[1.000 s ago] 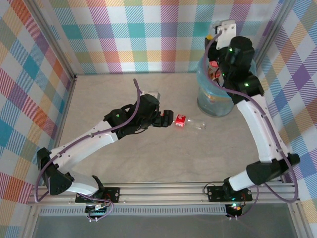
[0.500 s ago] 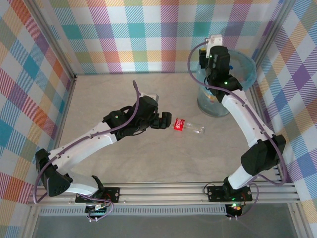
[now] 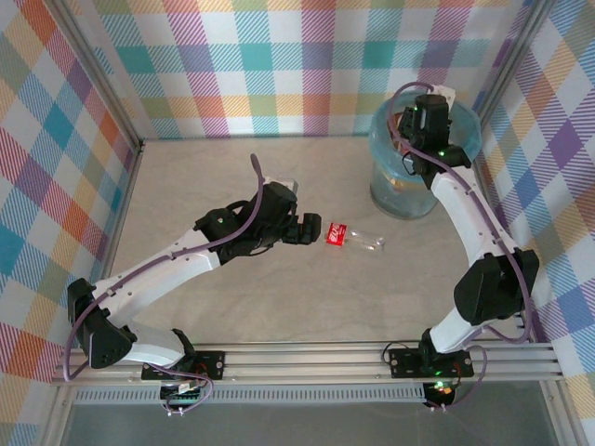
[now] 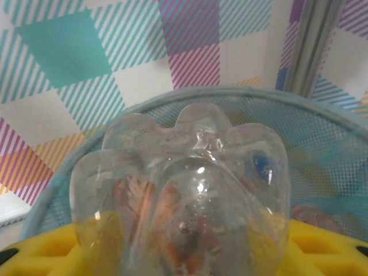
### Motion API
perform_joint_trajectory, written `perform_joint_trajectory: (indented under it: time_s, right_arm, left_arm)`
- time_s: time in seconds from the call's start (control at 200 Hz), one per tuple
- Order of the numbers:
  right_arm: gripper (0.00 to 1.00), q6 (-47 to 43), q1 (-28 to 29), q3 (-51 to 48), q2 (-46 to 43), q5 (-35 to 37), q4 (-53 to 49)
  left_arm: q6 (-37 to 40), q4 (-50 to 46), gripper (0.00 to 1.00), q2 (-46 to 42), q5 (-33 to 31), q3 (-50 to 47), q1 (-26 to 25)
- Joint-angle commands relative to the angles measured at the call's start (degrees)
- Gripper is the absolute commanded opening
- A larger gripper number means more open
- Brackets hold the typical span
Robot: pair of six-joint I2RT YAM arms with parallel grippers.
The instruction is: Put the plastic bottles in the bin
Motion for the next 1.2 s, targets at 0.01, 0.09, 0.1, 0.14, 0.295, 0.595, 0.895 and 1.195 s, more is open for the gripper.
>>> perform_joint_trajectory:
  time_s: [0.01, 0.09, 0.1, 0.14, 0.295, 0.595, 0.895, 1.195]
  right_arm:
    - [0.58, 5.29, -0.51, 1.06, 2.93, -3.90, -4.98]
    - [0.59, 5.60, -0.85, 1.08, 4.14, -4.64, -5.69]
    - [0.59, 5.62, -0.88, 1.07, 4.31, -4.70, -5.85]
    - [0.59, 5.62, -1.02, 1.20, 5.02, -4.96, -6.28]
    - [0.61, 5.95, -1.53, 1.54, 6.42, -6.47, -7.37]
    - [0.89, 8.13, -1.44, 5.22, -0.79, -8.76, -9.62]
    - [1.00, 7.39, -1.33, 6.21, -9.07, -7.19, -11.94]
    - [0.56, 4.15, -0.02, 5.61, -9.19, -18.88, -9.11]
  left_arm:
    - [0.44, -1.12, 1.00, -0.81, 0.72, -0.35, 0.86]
    - [0.36, -1.22, 1.00, -0.80, 0.80, -0.58, 0.89]
    - [0.35, -1.22, 1.00, -0.80, 0.83, -0.55, 0.94]
    - [0.27, -1.22, 1.00, -0.80, 0.84, -0.66, 0.95]
    - [0.05, -1.44, 1.00, -0.71, 0.97, -0.58, 0.93]
    - [-0.08, -1.84, 1.00, -1.18, 0.27, -0.25, 0.93]
    - [-1.05, -1.57, 1.00, -1.38, 1.19, -0.72, 0.94]
    - [-1.31, -1.66, 1.00, -2.74, -0.52, -2.33, 0.94]
